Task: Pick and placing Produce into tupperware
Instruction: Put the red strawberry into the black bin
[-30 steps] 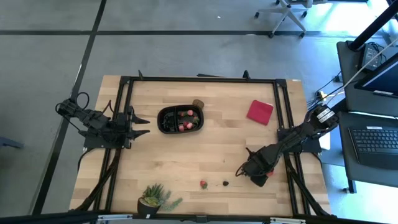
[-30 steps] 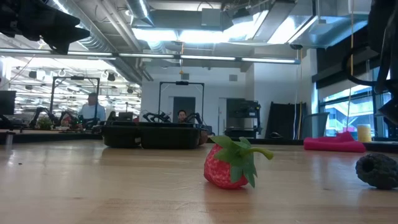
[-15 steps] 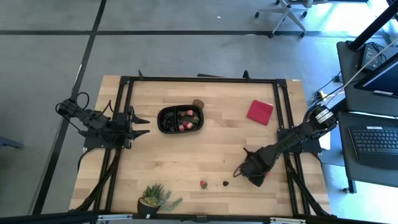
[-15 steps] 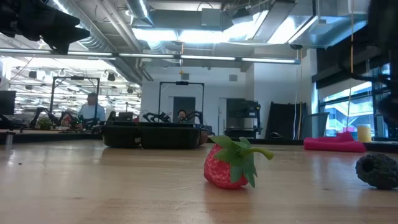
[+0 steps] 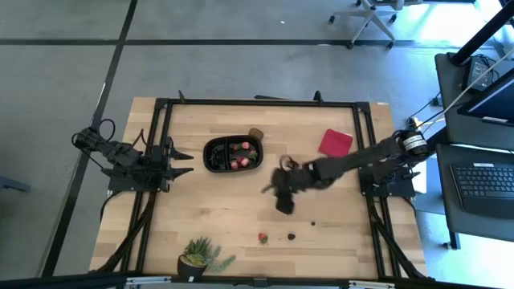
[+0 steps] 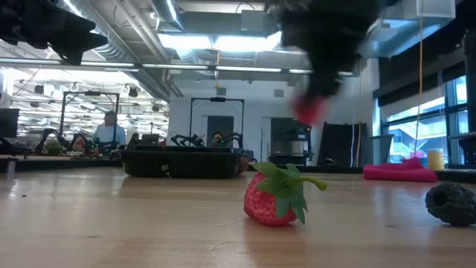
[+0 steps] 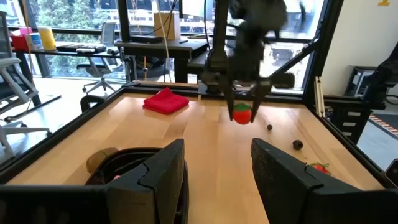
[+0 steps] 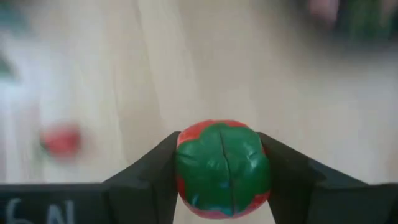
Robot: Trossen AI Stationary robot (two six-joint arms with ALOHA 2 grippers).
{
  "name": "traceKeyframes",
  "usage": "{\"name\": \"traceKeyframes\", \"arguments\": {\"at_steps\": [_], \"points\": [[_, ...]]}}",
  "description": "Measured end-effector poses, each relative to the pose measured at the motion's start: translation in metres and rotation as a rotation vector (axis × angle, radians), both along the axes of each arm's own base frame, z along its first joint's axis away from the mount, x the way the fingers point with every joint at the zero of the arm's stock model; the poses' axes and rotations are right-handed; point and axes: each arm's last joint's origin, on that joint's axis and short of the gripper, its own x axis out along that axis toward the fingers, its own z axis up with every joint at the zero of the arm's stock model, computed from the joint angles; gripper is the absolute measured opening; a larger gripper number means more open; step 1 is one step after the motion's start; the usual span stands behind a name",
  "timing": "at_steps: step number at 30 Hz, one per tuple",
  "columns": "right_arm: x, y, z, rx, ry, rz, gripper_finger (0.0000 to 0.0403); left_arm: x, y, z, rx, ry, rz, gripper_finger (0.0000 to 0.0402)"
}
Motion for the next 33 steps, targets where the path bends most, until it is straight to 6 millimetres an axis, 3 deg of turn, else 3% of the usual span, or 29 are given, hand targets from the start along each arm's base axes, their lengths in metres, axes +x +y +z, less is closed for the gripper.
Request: {"name": "traceKeyframes", "arguments": {"at_steps": [5, 9, 15, 23, 26, 33], "points": [[0.038, -0.039, 0.032, -0.147, -0.402, 0.097, 0.0181, 0.000, 0.000, -0.002, 0.007, 0.019, 0.000, 0.0179], [0.054, -0.071, 0.036, -0.200, -0.568, 0.026, 0.0179, 0.000, 0.000, -0.003, 0.006, 0.024, 0.000, 0.0179], [0.074, -0.106, -0.006, -0.223, -0.533, -0.055, 0.0188, 0.000, 0.000, -0.005, 0.007, 0.045, 0.001, 0.0179], [0.088, -0.123, -0.060, -0.197, -0.443, -0.108, 0.0186, -0.001, 0.000, -0.006, 0.000, 0.055, 0.002, 0.0179], [0.088, -0.126, -0.070, -0.184, -0.416, -0.126, 0.0199, -0.001, 0.000, -0.006, -0.003, 0.056, 0.003, 0.0179], [0.089, -0.126, -0.071, -0.186, -0.411, -0.124, 0.0218, -0.001, 0.000, -0.006, -0.003, 0.056, 0.003, 0.0179]]}}
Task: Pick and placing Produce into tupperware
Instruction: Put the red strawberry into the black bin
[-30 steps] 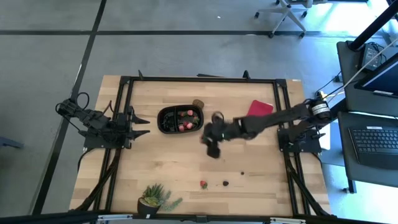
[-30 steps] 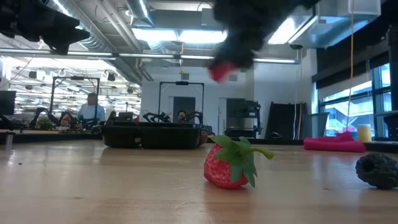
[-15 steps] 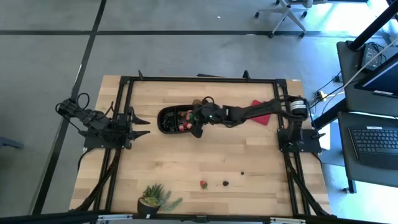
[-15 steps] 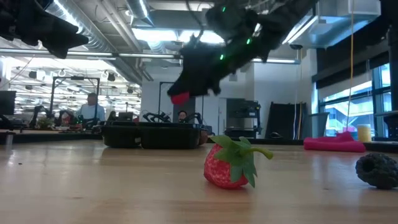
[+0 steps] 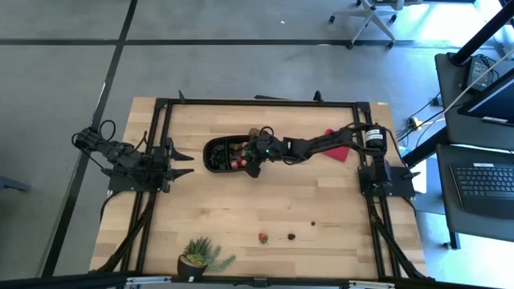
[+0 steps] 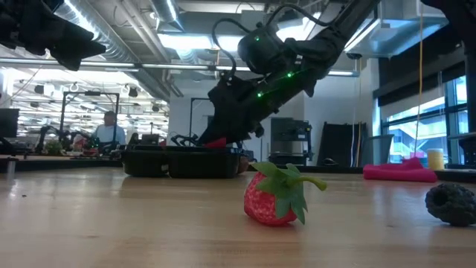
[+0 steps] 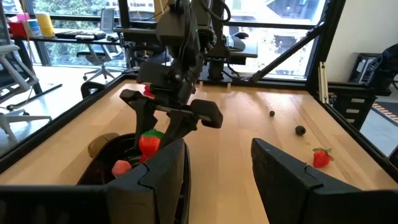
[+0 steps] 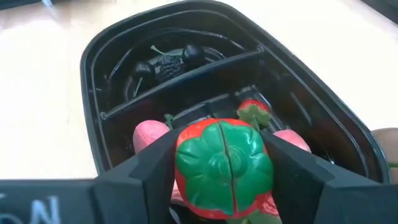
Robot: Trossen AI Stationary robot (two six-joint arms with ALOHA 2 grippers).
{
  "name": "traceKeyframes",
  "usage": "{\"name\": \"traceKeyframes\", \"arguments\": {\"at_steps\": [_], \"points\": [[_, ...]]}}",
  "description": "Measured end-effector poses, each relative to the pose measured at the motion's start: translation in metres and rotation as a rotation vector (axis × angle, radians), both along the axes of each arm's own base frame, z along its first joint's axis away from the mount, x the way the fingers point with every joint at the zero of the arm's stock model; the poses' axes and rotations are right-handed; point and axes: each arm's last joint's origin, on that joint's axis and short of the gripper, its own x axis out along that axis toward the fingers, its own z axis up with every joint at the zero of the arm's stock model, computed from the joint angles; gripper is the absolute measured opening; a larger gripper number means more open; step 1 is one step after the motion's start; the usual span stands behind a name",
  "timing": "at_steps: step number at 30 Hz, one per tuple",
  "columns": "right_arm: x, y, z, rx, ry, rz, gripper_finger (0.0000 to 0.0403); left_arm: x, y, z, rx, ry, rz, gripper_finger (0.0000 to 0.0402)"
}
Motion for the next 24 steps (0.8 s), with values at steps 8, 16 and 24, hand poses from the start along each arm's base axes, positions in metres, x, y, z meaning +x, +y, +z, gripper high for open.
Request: {"name": "traceKeyframes", "arguments": {"at_steps": [8, 16, 24], "points": [[0.000, 0.001, 0.000, 0.002, 0.001, 0.046, 0.0240, 0.000, 0.000, 0.000, 0.000, 0.000, 0.000, 0.0179], [0.001, 0.001, 0.006, -0.002, -0.025, 0.056, 0.0294, 0.000, 0.000, 0.000, -0.001, 0.000, 0.000, 0.0179], [-0.019, 0.044, 0.060, -0.032, 0.004, 0.431, 0.0299, 0.000, 0.000, 0.000, -0.001, -0.001, 0.000, 0.0179]]}}
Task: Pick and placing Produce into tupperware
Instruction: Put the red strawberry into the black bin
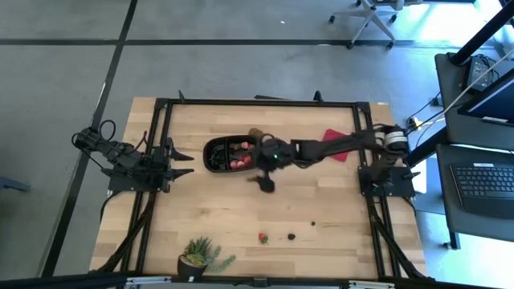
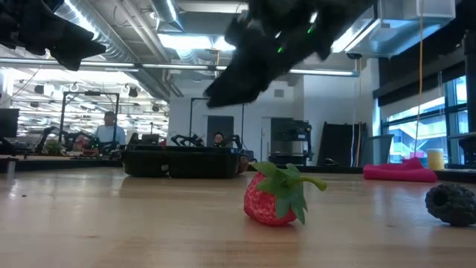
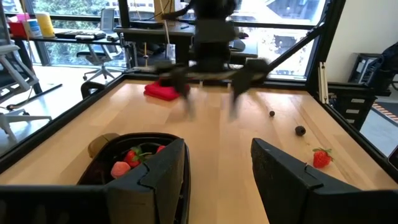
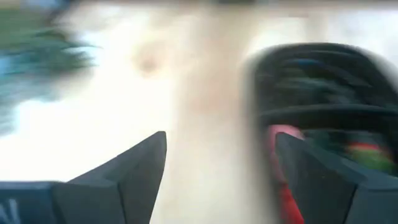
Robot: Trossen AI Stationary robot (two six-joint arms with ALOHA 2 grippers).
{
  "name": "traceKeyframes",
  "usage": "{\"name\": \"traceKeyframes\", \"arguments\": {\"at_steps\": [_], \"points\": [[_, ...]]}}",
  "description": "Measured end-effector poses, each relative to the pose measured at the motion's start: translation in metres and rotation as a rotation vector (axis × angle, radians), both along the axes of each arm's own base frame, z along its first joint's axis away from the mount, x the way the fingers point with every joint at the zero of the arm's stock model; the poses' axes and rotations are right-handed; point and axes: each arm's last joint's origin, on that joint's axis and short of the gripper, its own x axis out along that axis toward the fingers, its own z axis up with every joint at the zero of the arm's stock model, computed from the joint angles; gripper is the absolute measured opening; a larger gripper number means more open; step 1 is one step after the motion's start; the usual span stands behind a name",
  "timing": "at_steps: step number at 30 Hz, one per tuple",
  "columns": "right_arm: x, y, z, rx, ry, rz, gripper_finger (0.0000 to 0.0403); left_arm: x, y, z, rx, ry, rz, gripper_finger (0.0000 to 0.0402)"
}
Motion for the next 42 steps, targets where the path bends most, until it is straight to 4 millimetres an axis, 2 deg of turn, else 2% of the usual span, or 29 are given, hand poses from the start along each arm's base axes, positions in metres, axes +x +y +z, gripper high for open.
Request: {"name": "traceKeyframes", "arguments": {"at_steps": [5, 10, 16, 20, 23, 28, 32, 37, 42], "points": [[-0.016, 0.046, 0.018, 0.082, 0.054, 0.146, 0.0299, 0.000, 0.000, 0.000, 0.000, 0.000, 0.000, 0.0179], [-0.023, 0.101, 0.015, 0.074, 0.066, 0.267, 0.0299, 0.000, 0.000, 0.000, 0.000, 0.000, 0.000, 0.0179], [-0.033, 0.147, 0.001, -0.078, 0.074, 0.137, 0.0299, 0.000, 0.000, 0.000, -0.005, 0.000, 0.001, 0.0179], [-0.038, 0.170, -0.008, -0.026, 0.073, 0.004, 0.0299, 0.000, 0.000, 0.000, -0.040, -0.003, 0.005, 0.0179], [-0.042, 0.186, -0.013, 0.045, 0.060, -0.025, 0.0299, 0.000, 0.000, -0.001, -0.049, 0.004, 0.006, 0.0179], [-0.046, 0.212, -0.021, 0.071, 0.015, 0.024, 0.0299, 0.000, 0.000, -0.001, -0.050, 0.004, 0.007, 0.0179], [-0.049, 0.225, -0.036, 0.012, 0.020, 0.036, 0.0299, 0.000, 0.000, -0.001, -0.050, 0.007, 0.007, 0.0179], [-0.048, 0.229, -0.059, -0.039, 0.062, 0.050, 0.0299, 0.000, 0.000, -0.002, -0.090, 0.007, 0.012, 0.0179], [-0.047, 0.230, -0.070, -0.054, 0.085, 0.051, 0.0299, -0.001, 0.000, -0.005, -0.107, 0.035, 0.019, 0.0179]]}}
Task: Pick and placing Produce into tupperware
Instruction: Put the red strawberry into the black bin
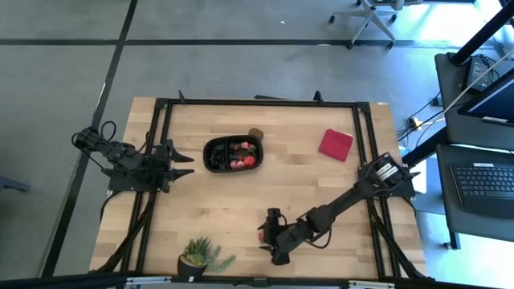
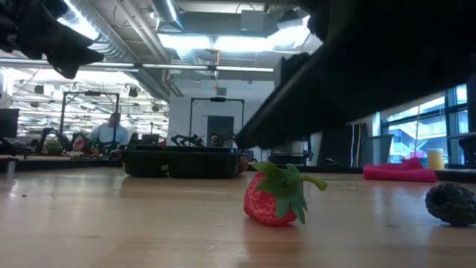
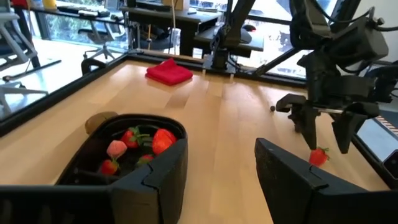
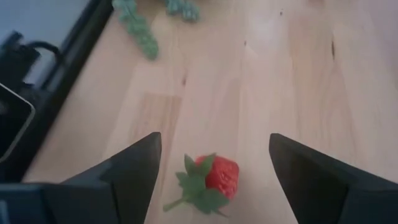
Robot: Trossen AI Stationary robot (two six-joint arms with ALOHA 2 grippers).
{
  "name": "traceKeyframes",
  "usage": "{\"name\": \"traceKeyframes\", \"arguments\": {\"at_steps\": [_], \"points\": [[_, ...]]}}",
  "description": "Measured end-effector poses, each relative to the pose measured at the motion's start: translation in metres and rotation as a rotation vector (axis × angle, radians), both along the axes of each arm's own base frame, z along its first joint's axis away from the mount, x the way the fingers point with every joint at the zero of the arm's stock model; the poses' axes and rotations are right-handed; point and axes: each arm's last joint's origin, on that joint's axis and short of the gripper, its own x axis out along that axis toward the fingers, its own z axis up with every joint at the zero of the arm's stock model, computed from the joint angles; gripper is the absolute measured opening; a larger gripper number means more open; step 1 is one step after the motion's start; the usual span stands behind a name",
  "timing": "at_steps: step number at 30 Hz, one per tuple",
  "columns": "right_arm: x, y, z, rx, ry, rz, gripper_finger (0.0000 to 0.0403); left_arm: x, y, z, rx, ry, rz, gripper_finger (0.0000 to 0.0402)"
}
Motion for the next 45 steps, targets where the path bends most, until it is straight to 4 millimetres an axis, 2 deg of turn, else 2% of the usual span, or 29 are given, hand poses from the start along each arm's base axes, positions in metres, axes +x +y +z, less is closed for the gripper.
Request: {"name": "traceKeyframes", "arguments": {"at_steps": [10, 17, 33, 41, 45], "points": [[0.001, -0.001, -0.028, -0.033, 0.063, -0.010, 0.0299, 0.000, 0.000, -0.002, -0.014, 0.016, 0.004, 0.0179], [0.003, -0.005, -0.029, -0.028, 0.076, -0.021, 0.0275, 0.000, 0.000, -0.002, -0.013, 0.016, 0.004, 0.0179], [0.003, -0.007, -0.029, -0.020, 0.100, -0.025, 0.0128, -0.001, 0.000, -0.003, -0.007, 0.029, 0.004, 0.0179], [0.005, -0.012, -0.026, -0.023, 0.096, -0.036, 0.0132, -0.001, 0.000, -0.003, -0.007, 0.030, 0.004, 0.0179], [0.012, -0.027, -0.010, -0.034, 0.062, -0.056, 0.0131, -0.001, 0.000, -0.003, -0.007, 0.029, 0.004, 0.0179]]}}
